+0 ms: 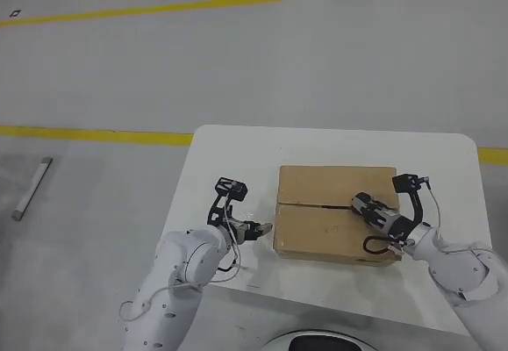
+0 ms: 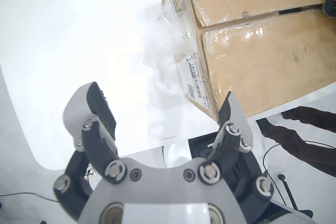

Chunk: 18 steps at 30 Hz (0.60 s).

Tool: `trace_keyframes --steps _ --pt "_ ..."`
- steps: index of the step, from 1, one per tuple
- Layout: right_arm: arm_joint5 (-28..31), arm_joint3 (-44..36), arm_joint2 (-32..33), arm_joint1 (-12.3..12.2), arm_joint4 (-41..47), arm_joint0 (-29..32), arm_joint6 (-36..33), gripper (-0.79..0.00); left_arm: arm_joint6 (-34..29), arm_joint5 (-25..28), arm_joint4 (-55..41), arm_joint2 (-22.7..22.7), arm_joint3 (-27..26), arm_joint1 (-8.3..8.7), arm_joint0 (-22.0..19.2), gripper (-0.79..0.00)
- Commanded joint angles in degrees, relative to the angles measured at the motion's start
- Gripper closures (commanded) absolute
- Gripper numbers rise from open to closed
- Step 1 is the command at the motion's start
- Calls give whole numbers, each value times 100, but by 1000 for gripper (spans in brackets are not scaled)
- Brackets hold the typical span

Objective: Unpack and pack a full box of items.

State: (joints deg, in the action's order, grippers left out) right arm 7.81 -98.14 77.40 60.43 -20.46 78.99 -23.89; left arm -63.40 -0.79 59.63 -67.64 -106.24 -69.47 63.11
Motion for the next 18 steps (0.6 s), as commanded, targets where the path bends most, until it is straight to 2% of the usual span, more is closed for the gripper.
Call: trace_keyframes --steps 1,5,18 --pt "1 6 -27 3 -57 -2 -38 0 86 57 43 -149 45 34 196 -785" --pt "16 12 -45 12 -65 -16 -88 0 100 317 94 -239 197 78 448 -785" --pt "148 20 106 5 -47 24 -257 0 100 317 94 -239 197 78 448 -785"
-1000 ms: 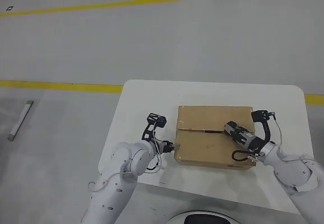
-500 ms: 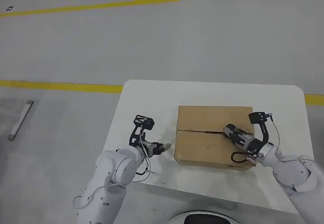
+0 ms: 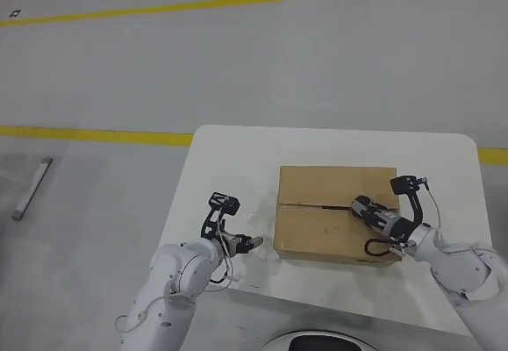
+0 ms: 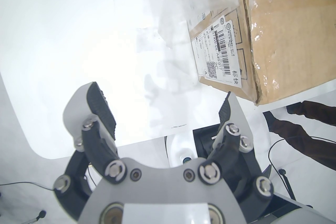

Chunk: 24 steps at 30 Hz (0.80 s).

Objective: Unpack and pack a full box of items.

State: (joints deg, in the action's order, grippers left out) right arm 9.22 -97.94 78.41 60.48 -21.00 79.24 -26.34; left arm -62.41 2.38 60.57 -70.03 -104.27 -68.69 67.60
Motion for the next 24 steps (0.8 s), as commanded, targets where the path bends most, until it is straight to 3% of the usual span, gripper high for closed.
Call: trace_keyframes --steps 1,9,16,24 --pt "10 2 11 1 9 -4 -20 0 121 -58 -26 -22 70 -2 43 -785" --pt "-3 83 85 10 165 -45 -83 0 1486 328 690 458 839 -55 -180 -785" --pt "-2 153 120 14 175 -82 -144 0 2298 727 1123 1033 1647 -169 -668 -785" --pt "-35 170 42 32 144 -145 -202 0 3120 536 1437 1352 2160 -306 -1098 -785"
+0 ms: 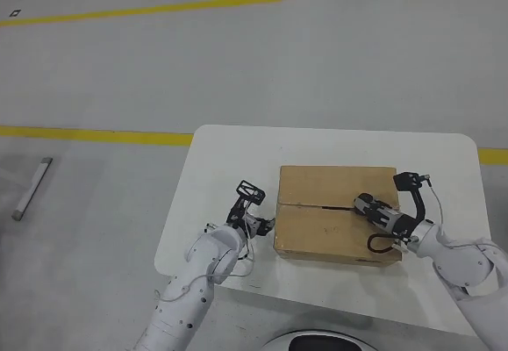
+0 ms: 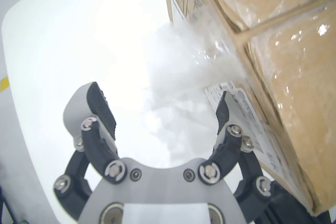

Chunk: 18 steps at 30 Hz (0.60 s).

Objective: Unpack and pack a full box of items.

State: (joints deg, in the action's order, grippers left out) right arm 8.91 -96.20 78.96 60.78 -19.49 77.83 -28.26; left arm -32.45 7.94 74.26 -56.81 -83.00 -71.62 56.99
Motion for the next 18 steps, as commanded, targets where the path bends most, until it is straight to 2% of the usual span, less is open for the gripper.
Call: trace_keyframes --steps 1,7,18 --pt "-6 -6 -24 5 -13 -12 -17 0 237 -31 96 44 72 -23 -60 -785" --pt "-19 15 -78 20 -35 -61 -24 0 755 -563 146 -34 158 -85 -119 -785" --pt "-26 90 -101 35 -56 -80 -58 0 1415 -881 179 -391 -29 -89 101 -785"
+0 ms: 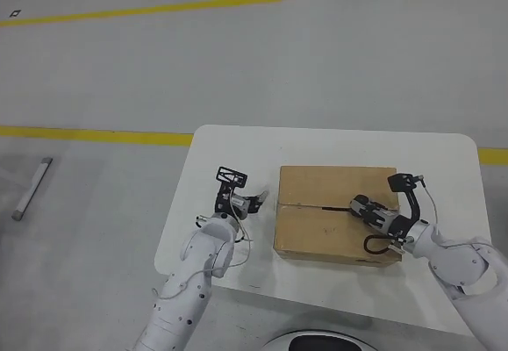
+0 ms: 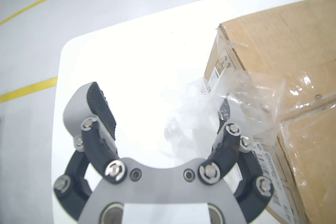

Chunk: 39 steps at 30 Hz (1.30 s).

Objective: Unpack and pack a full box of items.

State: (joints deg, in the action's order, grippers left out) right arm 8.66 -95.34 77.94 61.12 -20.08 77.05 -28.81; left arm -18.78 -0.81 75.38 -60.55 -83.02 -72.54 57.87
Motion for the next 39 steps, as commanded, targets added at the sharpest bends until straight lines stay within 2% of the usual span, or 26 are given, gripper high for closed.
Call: trace_keyframes --steps 1,13,28,39 --pt "4 6 -3 2 -1 -5 -5 0 80 -17 126 -24 -44 3 33 -785" --pt "-23 15 -17 19 -5 -41 -34 0 202 -85 184 25 -301 -81 6 -785" --pt "-102 66 -55 36 -90 -54 -63 0 -28 192 106 277 -782 -230 -344 -785" --pt "-190 -90 78 35 -105 12 22 0 -143 412 228 650 -778 -368 -625 -785"
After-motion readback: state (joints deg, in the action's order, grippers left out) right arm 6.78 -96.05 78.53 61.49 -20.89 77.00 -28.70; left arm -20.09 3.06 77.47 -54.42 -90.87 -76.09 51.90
